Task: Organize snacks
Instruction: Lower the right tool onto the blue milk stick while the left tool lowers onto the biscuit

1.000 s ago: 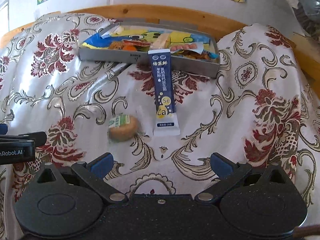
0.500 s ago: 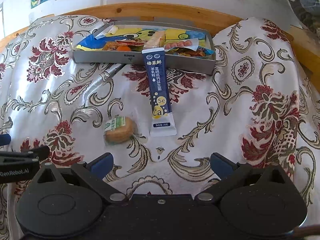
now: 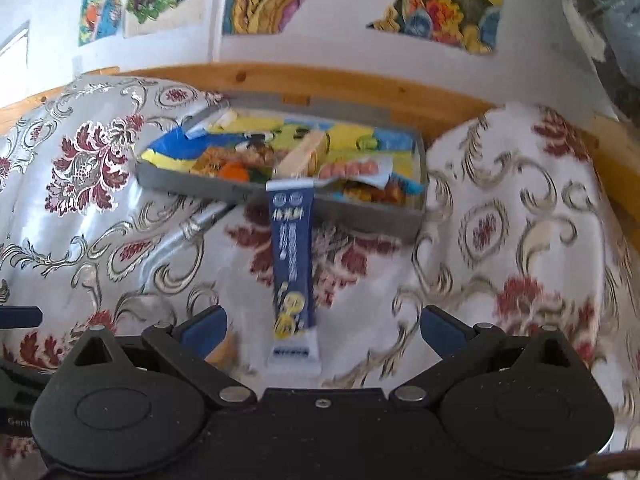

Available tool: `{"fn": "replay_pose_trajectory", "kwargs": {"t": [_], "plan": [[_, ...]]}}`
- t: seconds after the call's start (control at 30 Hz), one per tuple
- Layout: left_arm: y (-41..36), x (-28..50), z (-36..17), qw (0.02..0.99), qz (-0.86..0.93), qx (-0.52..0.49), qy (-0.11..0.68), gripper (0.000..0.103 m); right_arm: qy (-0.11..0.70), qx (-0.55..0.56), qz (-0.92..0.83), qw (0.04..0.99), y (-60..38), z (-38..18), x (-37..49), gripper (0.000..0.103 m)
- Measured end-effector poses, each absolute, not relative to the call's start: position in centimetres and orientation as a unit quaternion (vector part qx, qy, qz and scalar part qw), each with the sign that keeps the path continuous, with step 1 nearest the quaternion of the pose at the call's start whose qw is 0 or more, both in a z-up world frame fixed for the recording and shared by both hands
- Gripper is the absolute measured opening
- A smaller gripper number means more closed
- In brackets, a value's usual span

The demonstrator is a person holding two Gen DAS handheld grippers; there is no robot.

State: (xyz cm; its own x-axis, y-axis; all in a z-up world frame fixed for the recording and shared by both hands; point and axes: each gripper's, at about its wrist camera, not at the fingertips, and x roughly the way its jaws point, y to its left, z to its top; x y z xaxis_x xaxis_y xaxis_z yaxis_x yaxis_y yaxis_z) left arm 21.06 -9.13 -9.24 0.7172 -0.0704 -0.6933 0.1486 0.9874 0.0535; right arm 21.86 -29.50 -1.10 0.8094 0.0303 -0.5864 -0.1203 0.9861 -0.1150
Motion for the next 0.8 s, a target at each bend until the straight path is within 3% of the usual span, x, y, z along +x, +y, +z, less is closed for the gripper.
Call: {"fn": "replay_pose_trajectory", "kwargs": {"t": [0.23,0.8], "plan": [[-11.8,22.7,-10.1,0.921,-0.12,0.087,0.361,0.102,0.295,-0.1,0.083,0.947,-30.4,-2.8,24.5,0.102],[-15.5,27.0,-10.8,0.849,-0.334,0.241,0.331,0.102,0.337,-0.003,0.114,0.935,-31.4,-5.3,26.8,0.094]]}}
